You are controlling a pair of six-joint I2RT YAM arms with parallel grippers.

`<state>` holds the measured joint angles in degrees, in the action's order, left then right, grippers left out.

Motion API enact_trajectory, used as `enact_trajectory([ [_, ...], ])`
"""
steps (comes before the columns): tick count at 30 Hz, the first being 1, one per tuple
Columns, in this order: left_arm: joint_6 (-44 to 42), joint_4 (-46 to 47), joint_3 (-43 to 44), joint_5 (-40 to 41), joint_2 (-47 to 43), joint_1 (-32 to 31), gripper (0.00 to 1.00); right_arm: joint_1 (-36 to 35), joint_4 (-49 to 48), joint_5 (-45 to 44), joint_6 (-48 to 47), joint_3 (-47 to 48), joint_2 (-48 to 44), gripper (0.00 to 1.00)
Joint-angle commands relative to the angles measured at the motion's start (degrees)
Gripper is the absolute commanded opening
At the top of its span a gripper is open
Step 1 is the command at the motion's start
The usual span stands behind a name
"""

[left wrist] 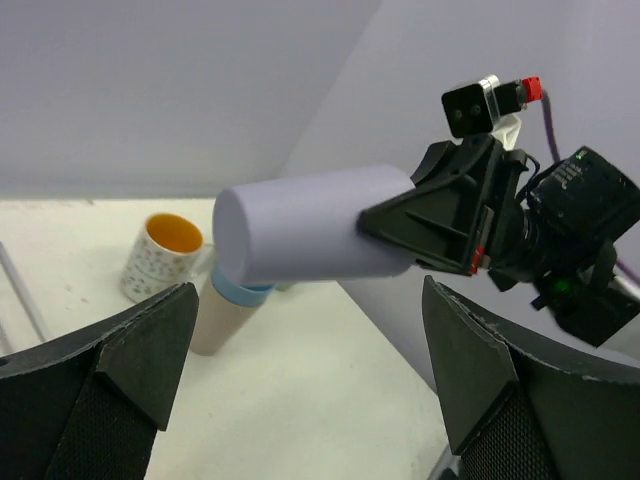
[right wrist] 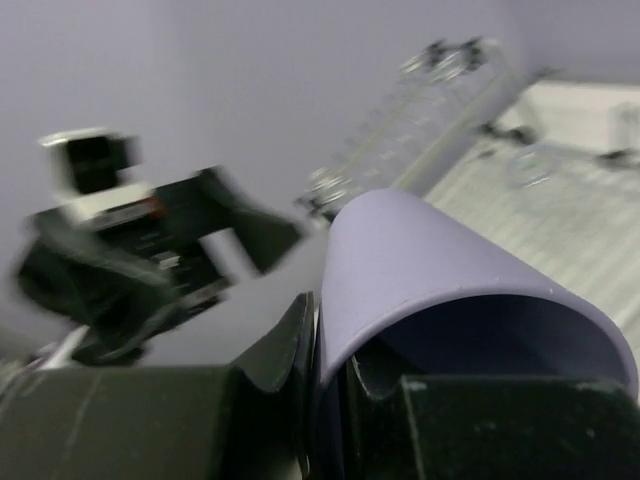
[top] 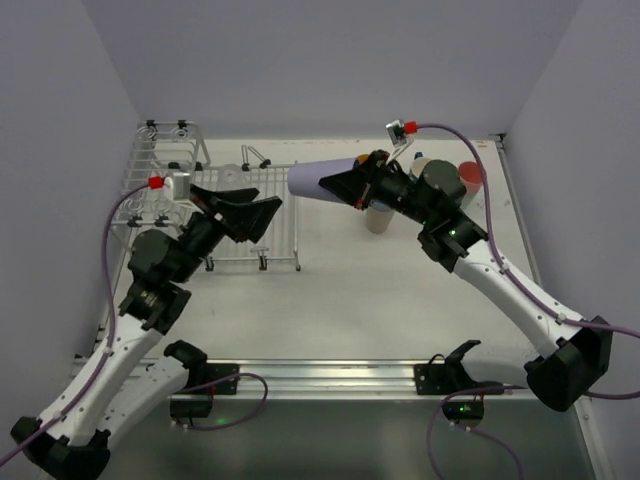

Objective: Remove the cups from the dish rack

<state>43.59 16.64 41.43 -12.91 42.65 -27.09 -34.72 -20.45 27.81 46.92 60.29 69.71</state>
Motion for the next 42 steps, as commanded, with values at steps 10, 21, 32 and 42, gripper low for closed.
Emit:
enact_trajectory([
  [10,-26.36,-37.56,3.33,14.12,-11.62,-0.24,1.00,7.11,71.23,-34.49,-40.84,43.64,16.66,0.00],
  [21,-28.56,-37.39,-3.90,15.64,-14.88,-0.24,1.00,8.00,87.51,-37.13,-45.77,62.31,33.46,0.00],
  [32,-29.09,-36.60,-3.72,13.79,-12.51,0.20,1.00,8.00,85.05,-34.85,-45.86,57.84,37.42,0.00],
  [42,-28.22,-36.51,-3.11,15.63,-10.23,0.37,1.00,8.09,82.94,-33.18,-46.12,55.11,41.64,0.00],
])
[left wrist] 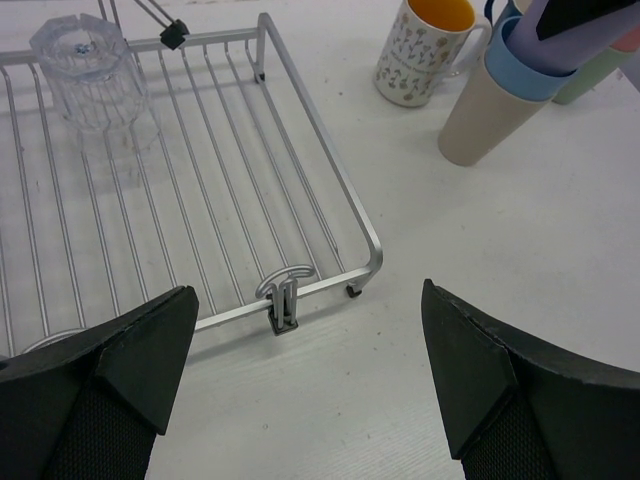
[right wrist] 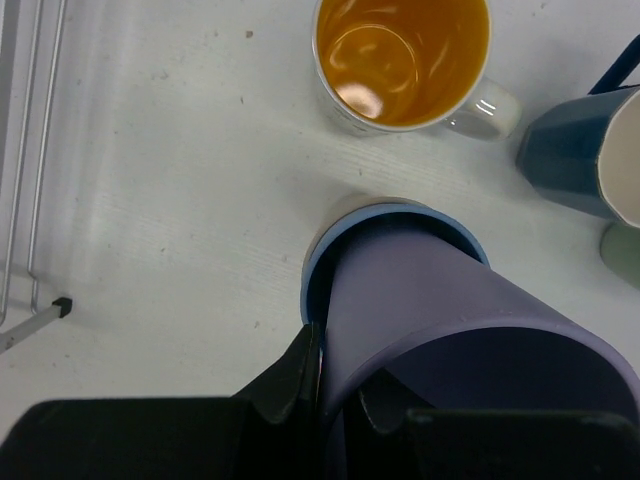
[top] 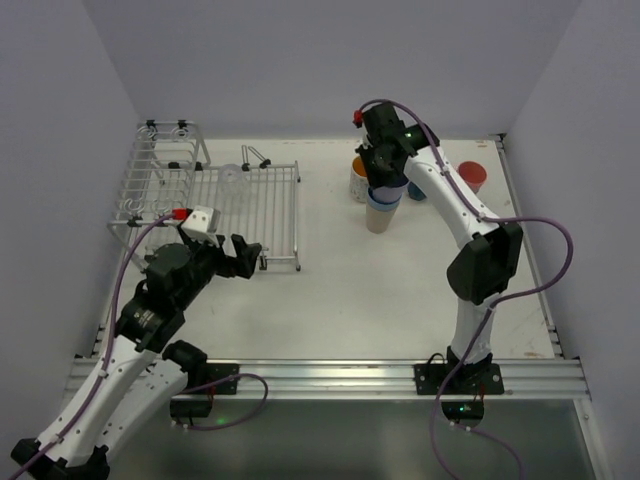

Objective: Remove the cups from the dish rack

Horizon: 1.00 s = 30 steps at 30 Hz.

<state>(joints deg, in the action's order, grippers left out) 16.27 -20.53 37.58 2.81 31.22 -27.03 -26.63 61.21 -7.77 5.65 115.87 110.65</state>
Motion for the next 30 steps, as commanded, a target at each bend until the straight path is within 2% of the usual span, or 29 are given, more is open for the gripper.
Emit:
enact_trajectory([
  [1,-0.72,0.67,1.09,0.00,2.08,0.31,1.00,-0.09,1.11,2.50,-4.95,-0.47,1.14,0.00],
  [3,-0.19,0.67,2.31,0.62,3.23,0.31,1.00,-0.09,0.58,2.58,-5.21,-0.65,2.20,0.01],
  [7,1.04,0.76,5.65,0.18,7.61,0.31,1.00,0.00,-0.73,1.36,-5.21,-0.74,2.73,0.37],
  [8,1.56,0.76,6.36,0.88,8.49,0.31,1.00,-0.09,-1.26,1.18,-5.21,-0.82,2.47,0.53],
  [11,2.88,2.51,8.56,3.68,11.92,0.31,1.00,0.00,-3.02,1.70,-5.12,-0.39,0.19,0.69],
  [16,5.35,7.52,10.40,8.87,18.24,0.31,1.00,-0.17,-6.97,3.99,-3.90,-1.79,-6.93,0.82],
  [19,5.35,11.65,10.67,15.37,23.33,0.31,1.00,-0.52,-13.27,6.01,-2.14,-7.84,-14.89,0.89],
  [20,4.83,13.57,10.84,18.95,25.01,0.31,1.00,-0.87,-15.57,7.23,-0.92,-12.64,-17.37,0.90],
  [26,3.68,19.29,16.10,26.70,38.81,0.48,1.00,-3.59,-35.26,14.35,5.93,-34.44,-35.90,0.94],
  [30,3.33,25.79,17.87,33.04,47.41,0.75,1.00,-4.22,-44.32,21.03,9.64,-43.61,-42.53,0.94],
])
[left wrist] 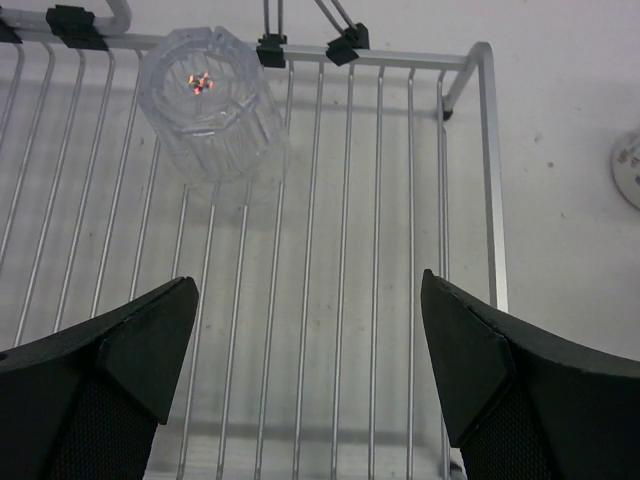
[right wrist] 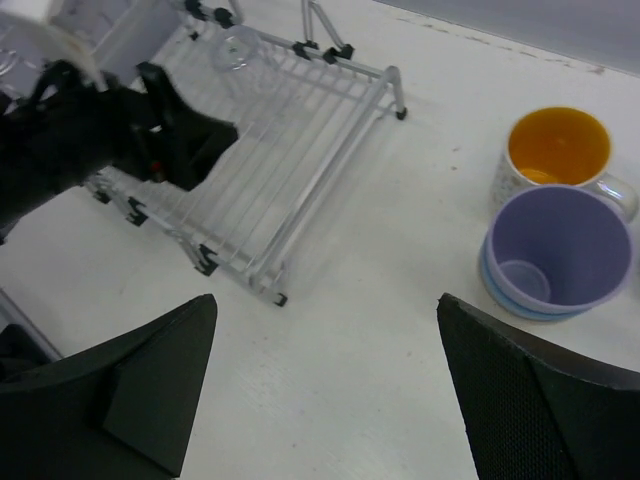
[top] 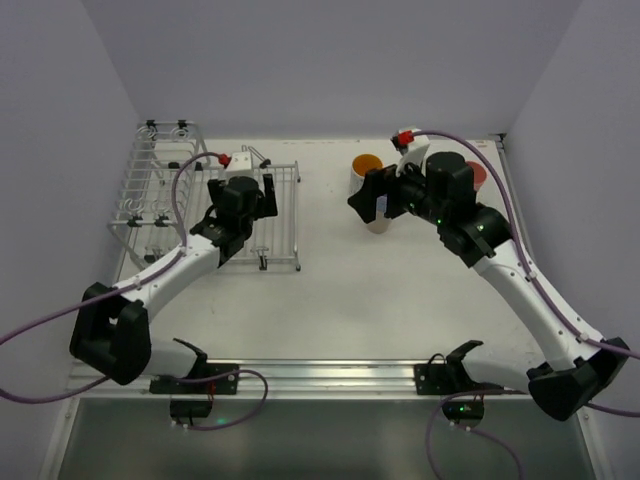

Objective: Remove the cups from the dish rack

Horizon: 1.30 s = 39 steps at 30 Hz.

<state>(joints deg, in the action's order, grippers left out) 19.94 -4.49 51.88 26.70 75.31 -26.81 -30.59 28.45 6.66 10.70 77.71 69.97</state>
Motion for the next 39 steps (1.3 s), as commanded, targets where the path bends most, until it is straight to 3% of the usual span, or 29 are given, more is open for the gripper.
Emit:
enact_trajectory([
  [1,-0.61,11.16,3.76,9.68,4.75,0.62,1.00,-0.35,-13.05,8.01,4.85,-6.42,-2.56,0.94],
  [4,-1.66,15.73,4.55,15.64,10.20,0.88,1.00,-0.61,-14.56,9.16,5.65,-8.71,-4.14,0.94],
  [13,-3.06,26.80,5.25,19.09,21.37,3.69,1.00,-0.70,-16.14,11.36,5.82,-10.65,-4.41,0.94],
  [32,-10.01,30.51,16.32,13.29,35.96,9.93,0.99,-1.84,-16.58,14.44,5.82,-9.95,-0.81,0.93],
  [34,-10.19,30.77,16.41,12.68,35.96,9.93,0.96,-1.84,-16.93,14.26,5.91,-10.12,-0.72,0.93],
  [39,-8.52,33.32,12.11,9.25,30.52,9.32,0.54,-2.11,-20.43,14.17,8.45,-12.05,-2.12,0.92],
])
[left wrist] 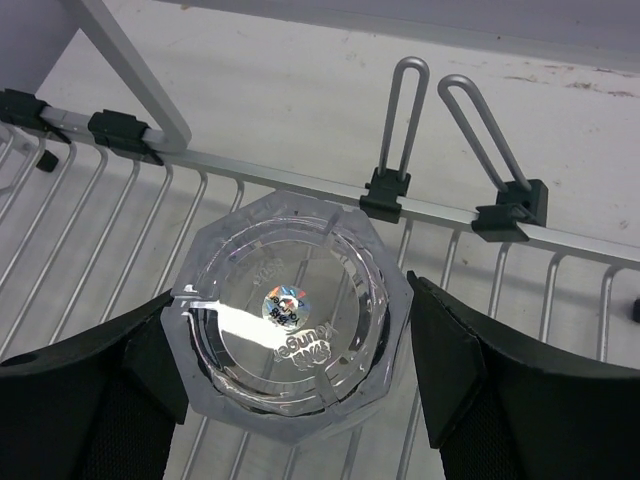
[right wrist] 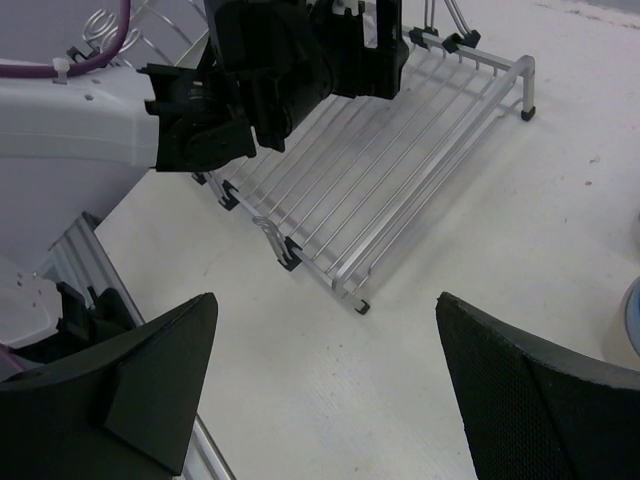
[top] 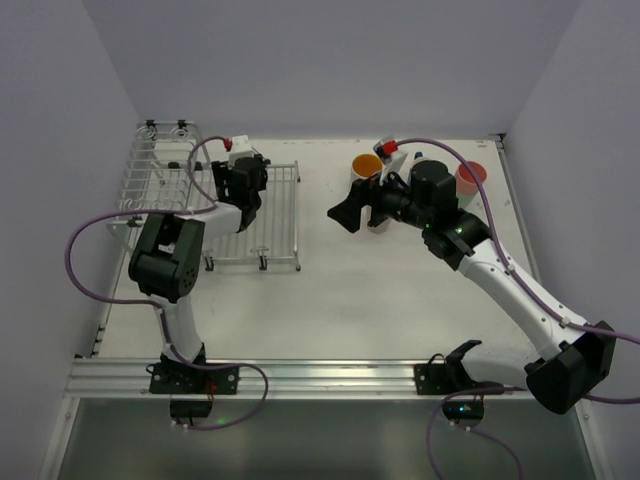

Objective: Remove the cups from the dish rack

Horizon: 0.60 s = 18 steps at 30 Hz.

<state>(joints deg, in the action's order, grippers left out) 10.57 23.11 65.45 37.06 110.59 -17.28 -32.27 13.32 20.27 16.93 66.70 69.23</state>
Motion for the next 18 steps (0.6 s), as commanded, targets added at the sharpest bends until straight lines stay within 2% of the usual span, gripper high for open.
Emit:
enact_trajectory([
  [1,1.21,6.50,-2.25,-1.72,-5.90,-0.56,0.49,-0.51,-6.02,0.82,2.75,-1.91,-2.16,0.92],
  [2,1.21,6.94,-4.00,-1.99,-7.30,-1.00,0.39,-0.60,-6.72,0.91,3.98,-2.44,-2.61,0.92],
  [5,1.29,8.44,-6.73,-2.43,-14.14,-3.19,0.28,-0.69,-8.84,1.52,5.65,-3.94,-3.84,0.92],
  [7,3.04,8.35,-10.58,-2.78,-18.80,-4.60,0.24,-0.77,-9.19,2.05,6.71,-4.73,-4.63,0.92],
  [12,7.70,7.92,-16.65,-5.41,-29.18,-9.42,0.20,-0.86,-14.44,2.67,11.01,-8.07,-5.86,0.92],
  [15,14.55,7.56,-19.39,-12.86,-37.26,-11.02,0.18,-0.95,-20.50,2.58,16.63,-10.97,-6.83,0.93],
  [16,20.49,7.30,-21.05,-18.02,-39.11,-11.02,0.17,-0.95,-22.09,2.84,19.17,-12.28,-7.18,0.93],
  [18,25.44,8.96,-22.90,-23.67,-44.30,-11.02,0.16,-0.95,-27.17,2.67,21.99,-13.69,-8.32,0.93],
])
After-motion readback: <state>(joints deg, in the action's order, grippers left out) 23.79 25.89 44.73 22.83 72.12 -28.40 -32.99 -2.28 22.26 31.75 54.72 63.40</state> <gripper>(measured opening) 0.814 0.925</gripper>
